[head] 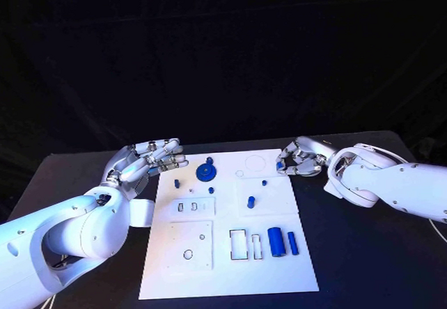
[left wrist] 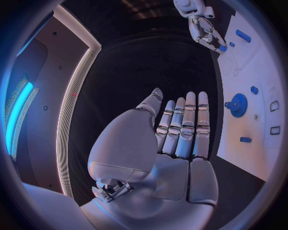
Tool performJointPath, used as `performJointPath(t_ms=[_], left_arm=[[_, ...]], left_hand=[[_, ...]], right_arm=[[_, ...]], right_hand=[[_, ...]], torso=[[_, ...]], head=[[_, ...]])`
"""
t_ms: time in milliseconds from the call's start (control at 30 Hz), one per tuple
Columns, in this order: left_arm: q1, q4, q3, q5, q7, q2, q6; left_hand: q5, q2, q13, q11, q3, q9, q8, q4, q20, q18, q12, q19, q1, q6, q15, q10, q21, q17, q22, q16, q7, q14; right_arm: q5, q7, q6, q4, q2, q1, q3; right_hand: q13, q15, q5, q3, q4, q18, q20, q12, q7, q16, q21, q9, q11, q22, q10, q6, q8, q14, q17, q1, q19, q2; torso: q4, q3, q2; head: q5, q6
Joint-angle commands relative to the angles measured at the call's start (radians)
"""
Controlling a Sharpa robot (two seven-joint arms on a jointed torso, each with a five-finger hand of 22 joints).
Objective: Assemble the parts on the task board
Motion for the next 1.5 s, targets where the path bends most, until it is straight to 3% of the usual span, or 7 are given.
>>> performJointPath(t_ms=[33, 667, 1100, 1267, 1500], left_arm=[[0.001, 0.002, 0.000, -0.005, 0.005, 0.000, 0.018], [0.001, 0.004, 0.000, -0.005, 0.003, -0.001, 0.018], [0.001, 0.005, 0.000, -0.005, 0.003, -0.002, 0.018], [0.001, 0.006, 0.000, -0.005, 0.003, -0.003, 0.017], [0.001, 0.005, 0.000, -0.005, 0.003, -0.003, 0.017]], left_hand=[[0.004, -0.003, 0.000, 0.003, 0.000, 0.000, -0.007, -0.007, 0.002, 0.005, -0.002, -0.002, 0.007, 0.004, 0.002, 0.003, -0.004, -0.001, -0.001, -0.006, 0.002, 0.008], [0.004, -0.003, 0.000, 0.003, 0.002, 0.000, -0.008, -0.009, 0.002, 0.005, -0.004, -0.002, 0.007, 0.004, 0.002, 0.003, -0.004, -0.001, -0.002, -0.007, 0.002, 0.009], [0.004, -0.003, 0.000, 0.003, 0.002, 0.000, -0.008, -0.009, 0.002, 0.005, -0.004, -0.002, 0.007, 0.004, 0.002, 0.003, -0.004, -0.001, -0.002, -0.007, 0.002, 0.009], [0.004, -0.003, 0.000, 0.003, 0.002, 0.000, -0.008, -0.009, 0.002, 0.005, -0.004, -0.002, 0.007, 0.004, 0.002, 0.003, -0.004, -0.001, -0.002, -0.007, 0.002, 0.009], [0.004, -0.003, 0.000, 0.003, 0.002, 0.000, -0.008, -0.009, 0.002, 0.005, -0.004, -0.002, 0.007, 0.004, 0.002, 0.003, -0.004, -0.001, -0.002, -0.007, 0.002, 0.009]], right_arm=[[-0.005, -0.007, 0.010, -0.001, 0.003, -0.001, 0.000], [-0.015, -0.033, 0.015, -0.010, 0.015, -0.003, 0.000], [-0.024, -0.051, -0.023, -0.010, 0.021, -0.006, 0.000], [-0.023, -0.047, -0.059, 0.006, 0.017, -0.007, 0.000], [-0.029, -0.074, -0.068, 0.062, 0.004, 0.006, 0.005]], right_hand=[[0.167, 0.000, 0.004, 0.004, -0.001, -0.010, 0.000, 0.007, 0.000, 0.005, 0.005, 0.002, -0.002, 0.248, 0.021, 0.009, 0.004, 0.093, 0.213, 0.004, 0.095, 0.009], [0.174, -0.001, 0.005, 0.006, -0.006, -0.014, -0.002, 0.016, -0.001, 0.008, 0.018, 0.002, -0.004, 0.261, 0.027, 0.018, 0.006, 0.094, 0.219, 0.009, 0.103, 0.010], [0.181, -0.009, 0.010, 0.024, -0.016, -0.014, -0.008, 0.025, -0.015, 0.011, 0.020, 0.009, -0.015, 0.263, 0.034, 0.058, 0.023, 0.095, 0.225, 0.020, 0.104, 0.033], [0.184, -0.013, 0.002, 0.037, -0.020, -0.014, -0.012, 0.028, -0.019, 0.013, 0.020, 0.010, -0.019, 0.263, 0.037, 0.064, 0.025, 0.096, 0.228, 0.026, 0.104, 0.046], [0.183, -0.015, 0.000, 0.044, -0.022, -0.014, -0.014, 0.026, -0.021, 0.013, 0.020, 0.011, -0.021, 0.263, 0.036, 0.066, 0.026, 0.096, 0.229, 0.028, 0.104, 0.052]], torso=[[-0.0004, 0.0004, 0.000], [-0.0005, 0.0012, 0.000], [-0.0007, 0.0009, -0.001], [-0.0022, 0.0010, 0.000], [0.0002, -0.0010, -0.002]], head=[[0.000, -0.002], [0.001, -0.005], [0.000, -0.009], [0.001, -0.009], [-0.002, -0.009]])
